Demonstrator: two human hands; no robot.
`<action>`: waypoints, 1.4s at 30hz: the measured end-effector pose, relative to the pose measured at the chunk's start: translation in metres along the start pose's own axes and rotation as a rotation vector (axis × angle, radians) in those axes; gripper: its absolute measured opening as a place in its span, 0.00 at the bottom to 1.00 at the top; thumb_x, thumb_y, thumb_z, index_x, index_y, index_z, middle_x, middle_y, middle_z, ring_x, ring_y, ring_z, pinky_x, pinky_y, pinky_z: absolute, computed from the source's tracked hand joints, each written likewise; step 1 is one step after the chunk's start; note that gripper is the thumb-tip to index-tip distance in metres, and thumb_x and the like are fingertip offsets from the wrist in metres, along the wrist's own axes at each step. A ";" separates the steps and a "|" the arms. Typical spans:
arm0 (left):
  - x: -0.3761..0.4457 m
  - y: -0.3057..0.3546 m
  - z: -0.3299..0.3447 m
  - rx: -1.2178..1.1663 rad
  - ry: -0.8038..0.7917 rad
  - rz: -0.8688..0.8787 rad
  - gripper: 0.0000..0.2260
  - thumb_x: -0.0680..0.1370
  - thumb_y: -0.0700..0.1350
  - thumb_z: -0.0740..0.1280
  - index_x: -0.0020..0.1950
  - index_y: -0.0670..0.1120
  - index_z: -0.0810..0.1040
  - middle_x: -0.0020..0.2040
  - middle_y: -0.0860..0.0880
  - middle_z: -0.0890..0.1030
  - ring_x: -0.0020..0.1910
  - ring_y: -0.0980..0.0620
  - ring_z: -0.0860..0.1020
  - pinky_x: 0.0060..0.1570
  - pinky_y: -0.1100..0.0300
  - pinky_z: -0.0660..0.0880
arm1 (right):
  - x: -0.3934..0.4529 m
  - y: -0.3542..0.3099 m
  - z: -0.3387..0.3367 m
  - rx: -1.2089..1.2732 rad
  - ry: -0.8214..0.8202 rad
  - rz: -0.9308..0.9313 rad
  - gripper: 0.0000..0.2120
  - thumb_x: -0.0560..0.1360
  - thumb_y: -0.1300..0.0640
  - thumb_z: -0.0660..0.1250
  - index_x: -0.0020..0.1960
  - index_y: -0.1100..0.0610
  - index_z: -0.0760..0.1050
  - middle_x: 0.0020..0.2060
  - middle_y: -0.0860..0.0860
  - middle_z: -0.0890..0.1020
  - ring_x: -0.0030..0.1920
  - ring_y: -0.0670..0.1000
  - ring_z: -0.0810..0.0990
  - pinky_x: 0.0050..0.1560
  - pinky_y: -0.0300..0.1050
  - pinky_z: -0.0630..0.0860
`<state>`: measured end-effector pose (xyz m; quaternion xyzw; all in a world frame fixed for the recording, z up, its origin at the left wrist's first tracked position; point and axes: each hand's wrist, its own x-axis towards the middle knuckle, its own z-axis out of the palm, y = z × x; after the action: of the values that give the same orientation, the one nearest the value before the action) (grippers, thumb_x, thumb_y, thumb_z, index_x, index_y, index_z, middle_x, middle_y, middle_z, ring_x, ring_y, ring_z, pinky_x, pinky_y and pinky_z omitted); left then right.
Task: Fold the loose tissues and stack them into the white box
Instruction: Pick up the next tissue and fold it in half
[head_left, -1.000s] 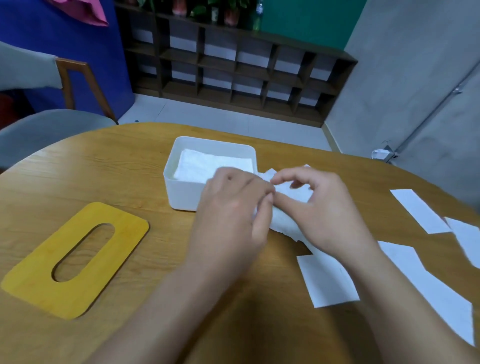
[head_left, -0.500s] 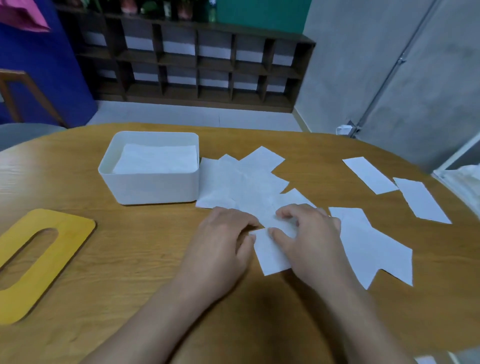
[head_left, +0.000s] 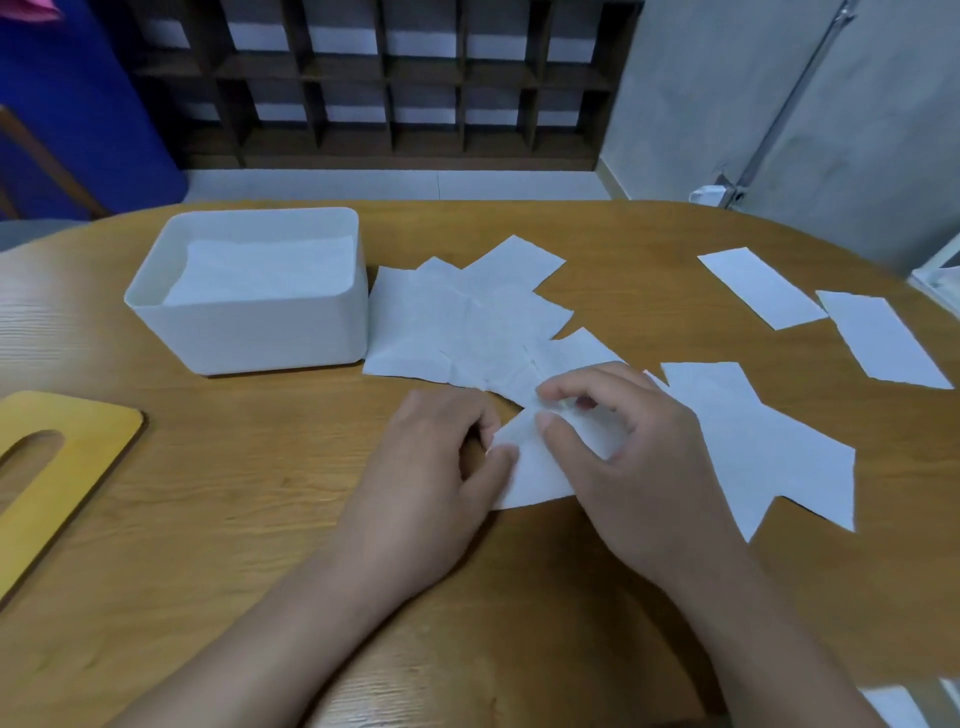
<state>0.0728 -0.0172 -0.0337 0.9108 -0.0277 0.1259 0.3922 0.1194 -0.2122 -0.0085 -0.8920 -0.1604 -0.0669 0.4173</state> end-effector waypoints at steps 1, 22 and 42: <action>-0.001 0.000 -0.005 -0.072 0.003 -0.024 0.10 0.82 0.49 0.73 0.45 0.53 0.75 0.40 0.54 0.78 0.45 0.53 0.76 0.44 0.62 0.70 | 0.000 -0.002 -0.001 -0.011 -0.046 -0.038 0.10 0.81 0.49 0.74 0.62 0.41 0.84 0.60 0.32 0.82 0.69 0.40 0.77 0.74 0.48 0.71; -0.052 -0.034 -0.080 -0.088 0.135 -0.162 0.20 0.77 0.51 0.79 0.67 0.62 0.79 0.44 0.53 0.83 0.37 0.51 0.81 0.38 0.60 0.76 | -0.019 -0.021 0.046 -0.079 -0.214 -0.163 0.12 0.83 0.44 0.71 0.66 0.39 0.80 0.48 0.38 0.84 0.57 0.41 0.75 0.58 0.41 0.76; -0.031 -0.012 -0.048 0.118 0.147 0.053 0.08 0.84 0.52 0.71 0.61 0.59 0.87 0.60 0.64 0.82 0.68 0.58 0.73 0.69 0.53 0.72 | 0.002 0.003 0.037 -0.445 -0.008 -0.163 0.03 0.81 0.48 0.74 0.51 0.46 0.85 0.46 0.43 0.82 0.51 0.48 0.77 0.59 0.44 0.60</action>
<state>0.0346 0.0247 -0.0181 0.9196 -0.0154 0.2040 0.3354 0.1220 -0.1849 -0.0338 -0.9464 -0.2149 -0.1307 0.2028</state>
